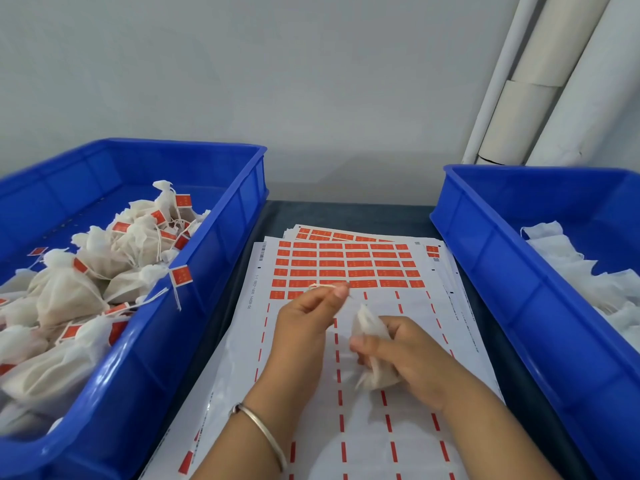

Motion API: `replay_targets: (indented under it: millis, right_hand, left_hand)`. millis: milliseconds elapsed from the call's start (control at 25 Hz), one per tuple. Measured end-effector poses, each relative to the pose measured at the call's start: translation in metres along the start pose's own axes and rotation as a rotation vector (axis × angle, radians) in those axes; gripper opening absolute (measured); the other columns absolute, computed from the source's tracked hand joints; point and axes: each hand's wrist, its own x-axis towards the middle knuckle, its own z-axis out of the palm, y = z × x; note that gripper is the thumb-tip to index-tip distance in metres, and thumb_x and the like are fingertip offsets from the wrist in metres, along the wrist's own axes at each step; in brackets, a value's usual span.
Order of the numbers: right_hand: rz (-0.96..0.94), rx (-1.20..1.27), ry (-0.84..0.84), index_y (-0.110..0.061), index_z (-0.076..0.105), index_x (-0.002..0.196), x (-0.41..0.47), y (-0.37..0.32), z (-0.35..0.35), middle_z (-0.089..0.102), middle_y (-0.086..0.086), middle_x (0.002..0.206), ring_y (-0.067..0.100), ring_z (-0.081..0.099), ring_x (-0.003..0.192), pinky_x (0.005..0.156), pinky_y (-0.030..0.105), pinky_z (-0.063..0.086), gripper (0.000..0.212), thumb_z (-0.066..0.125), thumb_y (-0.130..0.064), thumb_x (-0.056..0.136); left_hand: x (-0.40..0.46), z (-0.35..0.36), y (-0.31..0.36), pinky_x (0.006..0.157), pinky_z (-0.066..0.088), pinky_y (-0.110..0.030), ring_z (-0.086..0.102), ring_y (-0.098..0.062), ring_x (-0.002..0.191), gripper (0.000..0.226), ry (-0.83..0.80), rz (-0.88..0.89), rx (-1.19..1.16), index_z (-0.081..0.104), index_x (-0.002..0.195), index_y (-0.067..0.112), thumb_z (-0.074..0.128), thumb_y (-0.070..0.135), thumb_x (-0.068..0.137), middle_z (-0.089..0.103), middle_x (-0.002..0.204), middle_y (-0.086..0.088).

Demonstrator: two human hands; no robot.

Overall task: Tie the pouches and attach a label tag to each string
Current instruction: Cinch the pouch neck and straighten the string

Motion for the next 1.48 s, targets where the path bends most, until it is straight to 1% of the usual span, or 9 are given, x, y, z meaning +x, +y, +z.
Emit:
replay_targets:
  millis: [200, 440, 600, 720, 840, 1000, 1120, 1240, 1480]
  right_hand:
    - [-0.026, 0.63, -0.117, -0.019, 0.072, 0.067, 0.004, 0.001, -0.013, 0.06, 0.004, 0.069, 0.015, 0.057, 0.077, 0.078, 0.029, 0.052, 0.019, 0.079, -0.037, 0.063]
    - [-0.112, 1.05, -0.145, -0.017, 0.075, 0.074, 0.009, 0.009, -0.024, 0.065, 0.005, 0.07, 0.016, 0.065, 0.066, 0.066, 0.034, 0.057, 0.045, 0.098, -0.018, 0.034]
    - [-0.113, 1.11, -0.038, -0.018, 0.077, 0.085, 0.011, 0.009, -0.026, 0.07, 0.006, 0.086, 0.013, 0.065, 0.064, 0.065, 0.031, 0.057, 0.029, 0.084, -0.014, 0.057]
    - [-0.135, 0.854, 0.074, -0.027, 0.074, 0.101, 0.011, 0.01, -0.022, 0.071, 0.0, 0.107, 0.016, 0.067, 0.08, 0.073, 0.032, 0.057, 0.031, 0.068, -0.019, 0.071]
    - [-0.209, 0.36, 0.188, -0.046, 0.07, 0.099, 0.007, 0.009, -0.018, 0.067, -0.018, 0.108, 0.018, 0.062, 0.104, 0.086, 0.034, 0.055, 0.027, 0.068, -0.032, 0.076]
    - [-0.26, -0.085, 0.183, -0.046, 0.068, 0.094, 0.005, 0.01, -0.014, 0.064, -0.027, 0.093, 0.0, 0.061, 0.092, 0.062, 0.01, 0.051, 0.016, 0.065, -0.032, 0.087]
    - [-0.267, -0.19, 0.002, -0.037, 0.065, 0.095, 0.005, 0.012, -0.007, 0.068, -0.018, 0.089, 0.008, 0.065, 0.089, 0.071, 0.011, 0.053, 0.018, 0.061, -0.019, 0.09]
    - [-0.31, -0.19, -0.05, -0.037, 0.065, 0.106, 0.003, 0.011, -0.006, 0.069, -0.018, 0.099, 0.002, 0.064, 0.095, 0.081, 0.014, 0.052, 0.028, 0.065, -0.016, 0.087]
    - [-0.294, -0.203, -0.028, -0.037, 0.061, 0.092, 0.003, 0.011, 0.0, 0.066, -0.015, 0.092, 0.001, 0.061, 0.088, 0.071, 0.01, 0.05, 0.015, 0.065, -0.023, 0.088]
  left_hand:
    - [0.007, -0.005, 0.002, 0.075, 0.047, -0.023, 0.061, -0.01, 0.092, 0.013, 0.188, -0.147, -0.197, 0.072, 0.069, 0.043, 0.063, 0.041, 0.079, 0.069, 0.077, 0.021]
    - [0.005, 0.003, -0.007, 0.067, 0.047, -0.018, 0.066, -0.009, 0.083, 0.012, 0.196, -0.108, -0.065, 0.073, 0.078, 0.025, 0.066, 0.035, 0.079, 0.07, 0.079, 0.016]
    - [0.002, 0.005, -0.007, 0.063, 0.043, -0.008, 0.062, 0.005, 0.08, 0.01, 0.084, 0.028, 0.193, 0.072, 0.077, 0.032, 0.065, 0.036, 0.082, 0.068, 0.079, 0.027]
    - [-0.005, 0.009, -0.014, 0.071, 0.043, -0.007, 0.055, 0.009, 0.09, 0.01, -0.098, 0.242, 0.572, 0.07, 0.081, 0.04, 0.061, 0.038, 0.084, 0.062, 0.082, 0.034]
    - [-0.006, 0.008, -0.018, 0.08, 0.041, -0.014, 0.045, 0.006, 0.102, 0.009, -0.101, 0.393, 0.707, 0.071, 0.081, 0.044, 0.063, 0.046, 0.077, 0.052, 0.092, 0.033]
    - [-0.006, 0.004, -0.012, 0.078, 0.039, -0.008, 0.039, 0.011, 0.109, 0.008, -0.108, 0.405, 0.637, 0.065, 0.069, 0.055, 0.063, 0.047, 0.072, 0.046, 0.104, 0.036]
    - [-0.006, 0.004, -0.014, 0.076, 0.047, -0.008, 0.046, 0.009, 0.104, 0.018, -0.192, 0.384, 0.554, 0.074, 0.077, 0.041, 0.068, 0.024, 0.081, 0.051, 0.101, 0.033]
    - [-0.005, 0.004, -0.01, 0.071, 0.049, -0.012, 0.057, 0.003, 0.091, 0.011, -0.179, 0.37, 0.451, 0.074, 0.077, 0.038, 0.066, 0.03, 0.079, 0.062, 0.09, 0.023]
    - [-0.003, 0.003, -0.009, 0.06, 0.046, -0.007, 0.062, 0.001, 0.075, 0.02, -0.057, 0.271, 0.41, 0.066, 0.073, 0.038, 0.063, 0.023, 0.085, 0.067, 0.075, 0.02]
